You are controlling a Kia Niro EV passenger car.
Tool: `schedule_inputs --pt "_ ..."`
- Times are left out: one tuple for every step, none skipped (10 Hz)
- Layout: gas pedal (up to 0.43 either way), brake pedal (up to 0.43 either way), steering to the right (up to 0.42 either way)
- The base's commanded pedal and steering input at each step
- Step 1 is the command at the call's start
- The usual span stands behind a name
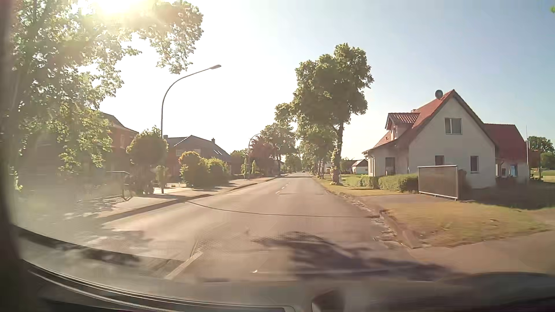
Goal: Follow the waypoints while adhering to traffic rules and regulations
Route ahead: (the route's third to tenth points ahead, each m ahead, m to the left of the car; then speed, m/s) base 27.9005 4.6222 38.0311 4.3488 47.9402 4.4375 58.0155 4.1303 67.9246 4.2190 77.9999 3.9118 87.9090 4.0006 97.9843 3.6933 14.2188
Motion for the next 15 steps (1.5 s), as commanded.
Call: schedule_inputs --pt "0.0 0.006 0.002" --pt "0.0 0.006 0.003" --pt "0.0 0.006 0.004" --pt "0.0 0.006 0.004" --pt "0.0 0.006 0.004" --pt "0.0 0.0 0.005" --pt "0.0 0.006 0.005" --pt "0.0 0.006 0.005" --pt "0.0 0.006 0.005" --pt "0.0 0.006 0.005" --pt "0.0 0.006 0.005" --pt "0.0 0.006 0.005" --pt "0.0 0.006 0.005" --pt "0.0 0.006 0.004" --pt "0.0 0.0 0.003"
